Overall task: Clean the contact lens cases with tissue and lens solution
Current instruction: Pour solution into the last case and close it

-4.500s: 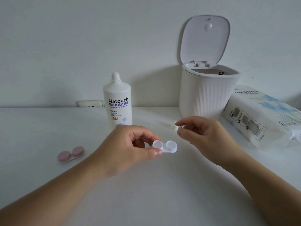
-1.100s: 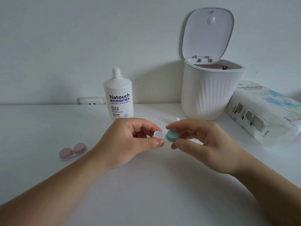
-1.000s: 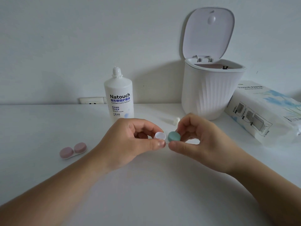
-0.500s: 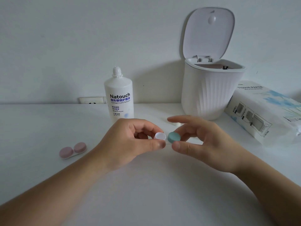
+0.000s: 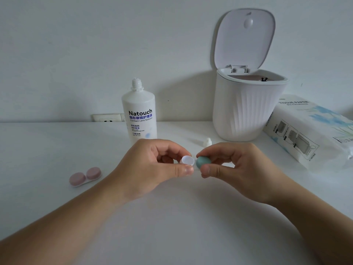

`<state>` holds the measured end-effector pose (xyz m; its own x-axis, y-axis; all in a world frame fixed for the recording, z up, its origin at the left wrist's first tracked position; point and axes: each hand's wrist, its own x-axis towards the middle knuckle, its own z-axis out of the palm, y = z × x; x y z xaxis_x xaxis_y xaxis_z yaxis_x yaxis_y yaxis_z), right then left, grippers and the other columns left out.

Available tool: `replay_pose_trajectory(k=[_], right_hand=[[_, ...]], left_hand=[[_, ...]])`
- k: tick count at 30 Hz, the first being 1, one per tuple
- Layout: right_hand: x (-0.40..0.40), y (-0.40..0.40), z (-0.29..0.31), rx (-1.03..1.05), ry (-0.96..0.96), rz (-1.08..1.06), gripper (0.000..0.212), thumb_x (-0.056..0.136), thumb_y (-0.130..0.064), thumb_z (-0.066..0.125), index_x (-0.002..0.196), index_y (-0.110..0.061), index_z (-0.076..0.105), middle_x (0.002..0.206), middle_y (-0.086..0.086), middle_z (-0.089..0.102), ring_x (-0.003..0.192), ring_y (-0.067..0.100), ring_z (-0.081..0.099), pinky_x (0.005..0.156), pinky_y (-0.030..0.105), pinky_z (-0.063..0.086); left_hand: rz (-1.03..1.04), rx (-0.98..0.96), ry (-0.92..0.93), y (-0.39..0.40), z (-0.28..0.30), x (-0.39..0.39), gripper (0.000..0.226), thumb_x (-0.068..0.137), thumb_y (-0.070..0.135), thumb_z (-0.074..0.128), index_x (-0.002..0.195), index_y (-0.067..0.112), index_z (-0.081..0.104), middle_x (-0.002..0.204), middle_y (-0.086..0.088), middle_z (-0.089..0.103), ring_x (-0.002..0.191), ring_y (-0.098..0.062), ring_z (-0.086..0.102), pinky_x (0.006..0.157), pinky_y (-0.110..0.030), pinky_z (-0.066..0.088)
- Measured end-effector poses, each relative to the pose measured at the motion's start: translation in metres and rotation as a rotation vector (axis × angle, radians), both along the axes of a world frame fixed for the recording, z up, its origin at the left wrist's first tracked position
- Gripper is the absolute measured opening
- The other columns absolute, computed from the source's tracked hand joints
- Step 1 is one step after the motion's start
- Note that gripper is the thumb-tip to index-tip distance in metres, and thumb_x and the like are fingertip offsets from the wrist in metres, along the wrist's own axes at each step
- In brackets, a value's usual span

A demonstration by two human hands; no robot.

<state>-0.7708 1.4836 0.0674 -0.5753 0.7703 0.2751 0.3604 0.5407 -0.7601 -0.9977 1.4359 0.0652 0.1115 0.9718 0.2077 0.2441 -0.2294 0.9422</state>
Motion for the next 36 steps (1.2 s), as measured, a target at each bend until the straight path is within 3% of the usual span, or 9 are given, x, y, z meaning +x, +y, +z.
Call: replay_pose_trajectory(k=[7,11,13,16,19,22,24,30,36], right_hand=[[-0.001,-0.001,-0.001,0.077,-0.046,-0.014,0.020,0.085,-0.054,0.065,0.100,-0.041,0.068,0.082,-0.016,0.074,0.079,0.014,0.069,0.081,0.048,0.055],[0.002,0.003,0.001,0.078,-0.121,-0.044,0.034,0.078,-0.069,0.057,0.100,-0.045,0.066,0.085,-0.019,0.074,0.080,0.014,0.069,0.087,0.048,0.053],[0.005,0.008,0.001,0.059,-0.069,-0.036,0.024,0.083,-0.059,0.064,0.098,-0.041,0.069,0.084,-0.014,0.075,0.081,0.010,0.071,0.087,0.044,0.054],[0.010,0.013,0.001,0.018,0.018,-0.020,0.005,0.090,-0.033,0.072,0.095,-0.033,0.072,0.083,-0.006,0.075,0.079,0.009,0.073,0.083,0.030,0.054],[0.012,0.015,0.001,0.001,0.026,-0.039,0.005,0.090,-0.027,0.073,0.093,-0.030,0.073,0.081,-0.005,0.074,0.076,0.010,0.073,0.078,0.022,0.055],[0.012,0.016,0.003,-0.007,0.035,-0.063,0.006,0.091,-0.023,0.073,0.091,-0.029,0.073,0.077,-0.005,0.074,0.073,0.009,0.071,0.072,0.012,0.051],[0.011,0.016,0.004,-0.013,0.030,-0.062,0.005,0.090,-0.023,0.074,0.092,-0.029,0.074,0.077,-0.005,0.074,0.072,0.008,0.071,0.070,0.010,0.049],[0.010,0.013,0.006,-0.035,0.006,-0.047,0.002,0.090,-0.026,0.074,0.091,-0.026,0.074,0.079,-0.004,0.073,0.072,0.009,0.071,0.074,0.021,0.051],[0.011,0.012,0.007,-0.018,0.000,-0.059,0.003,0.089,-0.025,0.075,0.091,-0.026,0.074,0.079,-0.003,0.071,0.071,0.009,0.070,0.070,0.016,0.050]], left_hand=[[0.014,0.009,0.021,0.000,-0.001,0.001,0.025,0.063,0.032,0.088,0.085,0.027,0.079,0.086,-0.005,0.077,0.078,-0.041,0.062,0.073,-0.049,0.052],[0.070,0.081,0.238,0.001,-0.002,-0.001,0.034,0.062,0.050,0.085,0.092,0.036,0.077,0.090,0.015,0.073,0.079,-0.020,0.060,0.067,-0.013,0.046],[0.105,0.097,0.393,0.001,-0.002,-0.003,0.046,0.061,0.055,0.080,0.105,0.045,0.070,0.103,0.027,0.067,0.086,-0.005,0.058,0.072,-0.008,0.043],[0.138,0.149,0.562,0.003,-0.007,-0.004,0.056,0.075,0.046,0.083,0.126,0.044,0.062,0.115,0.033,0.058,0.102,0.001,0.053,0.076,-0.009,0.041],[0.183,0.268,0.745,0.006,-0.011,-0.003,0.054,0.087,0.042,0.074,0.138,0.032,0.058,0.127,0.023,0.059,0.106,0.000,0.051,0.086,-0.009,0.035],[0.223,0.345,0.855,0.008,-0.012,0.000,0.049,0.094,0.044,0.066,0.139,0.025,0.058,0.130,0.013,0.064,0.119,-0.012,0.053,0.103,-0.024,0.039],[0.193,0.310,0.893,0.008,-0.013,0.003,0.047,0.097,0.046,0.058,0.142,0.030,0.053,0.129,0.016,0.063,0.123,-0.010,0.052,0.101,-0.033,0.046],[0.099,0.409,1.039,0.007,-0.012,0.009,0.026,0.103,0.031,0.051,0.126,0.029,0.064,0.112,0.012,0.068,0.107,-0.016,0.055,0.096,-0.033,0.042],[0.120,0.457,1.089,0.007,-0.015,0.009,0.020,0.104,0.026,0.049,0.120,0.026,0.061,0.107,0.004,0.055,0.100,-0.021,0.049,0.092,-0.037,0.040]])
